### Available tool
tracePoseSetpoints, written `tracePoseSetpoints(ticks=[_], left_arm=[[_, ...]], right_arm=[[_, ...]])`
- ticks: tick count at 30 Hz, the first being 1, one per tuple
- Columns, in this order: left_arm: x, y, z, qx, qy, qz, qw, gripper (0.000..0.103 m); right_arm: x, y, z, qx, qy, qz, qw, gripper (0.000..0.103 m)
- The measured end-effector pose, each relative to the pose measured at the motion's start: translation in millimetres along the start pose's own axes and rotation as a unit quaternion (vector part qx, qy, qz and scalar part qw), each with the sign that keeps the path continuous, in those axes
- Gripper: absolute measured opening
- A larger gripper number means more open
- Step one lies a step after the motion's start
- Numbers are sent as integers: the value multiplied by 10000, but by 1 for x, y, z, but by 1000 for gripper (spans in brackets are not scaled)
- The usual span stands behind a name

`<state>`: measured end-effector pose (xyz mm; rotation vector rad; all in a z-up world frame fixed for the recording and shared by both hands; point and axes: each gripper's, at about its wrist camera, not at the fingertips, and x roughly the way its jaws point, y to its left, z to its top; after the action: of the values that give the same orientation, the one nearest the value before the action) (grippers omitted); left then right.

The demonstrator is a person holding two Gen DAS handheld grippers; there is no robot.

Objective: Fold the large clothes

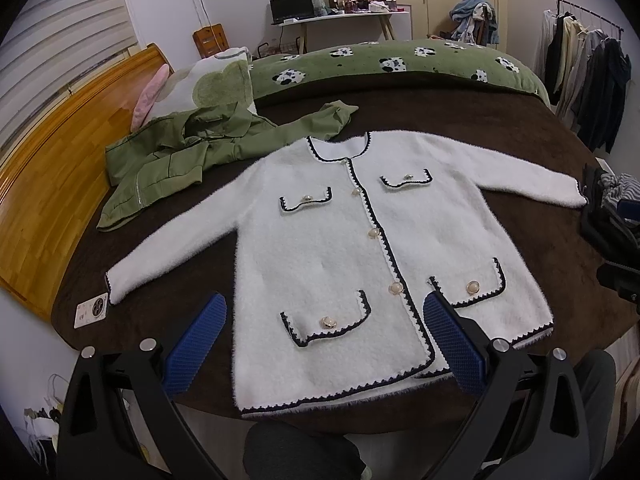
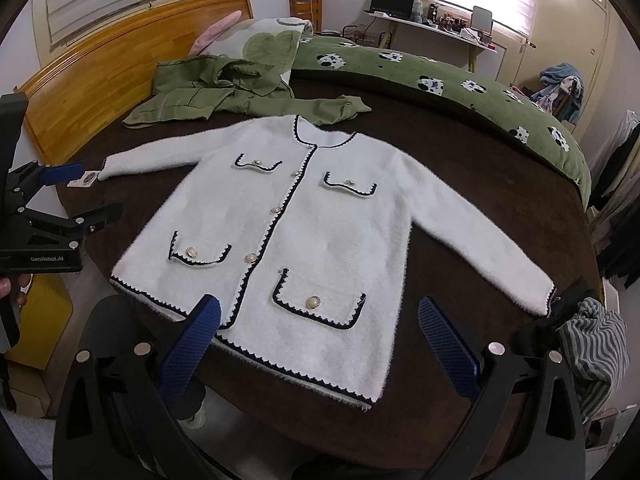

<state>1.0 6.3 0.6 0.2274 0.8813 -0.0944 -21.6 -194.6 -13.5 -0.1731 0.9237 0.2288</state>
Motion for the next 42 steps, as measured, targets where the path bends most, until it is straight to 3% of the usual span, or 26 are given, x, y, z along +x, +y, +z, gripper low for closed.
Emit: tracePoseSetpoints(ticks=[34, 42], left_arm=[[5, -2, -7, 8, 68, -66, 10000, 97], [9, -13, 4, 124, 39, -154, 9998, 97]], right_arm=[[5, -3, -3, 36, 108, 1, 9999, 97], [7, -16, -5, 232, 1, -7, 9997, 97]])
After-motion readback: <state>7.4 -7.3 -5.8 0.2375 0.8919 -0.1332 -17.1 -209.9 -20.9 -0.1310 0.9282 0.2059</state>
